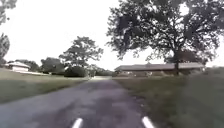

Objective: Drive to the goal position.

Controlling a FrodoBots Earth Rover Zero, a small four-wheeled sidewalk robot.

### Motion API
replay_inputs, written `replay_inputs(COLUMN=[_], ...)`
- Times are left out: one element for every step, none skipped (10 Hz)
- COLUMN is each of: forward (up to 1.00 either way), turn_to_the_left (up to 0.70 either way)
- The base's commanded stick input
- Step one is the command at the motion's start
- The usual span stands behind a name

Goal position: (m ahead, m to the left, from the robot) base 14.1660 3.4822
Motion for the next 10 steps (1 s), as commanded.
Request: replay_inputs(forward=[0.69,0.69,0.69,0.69,0.69,0.69,0.69,0.69,0.69,0.69], turn_to_the_left=[0.34,0.34,0.34,0.11,0.03,0.03,0.03,0.03,0.03,0.03])
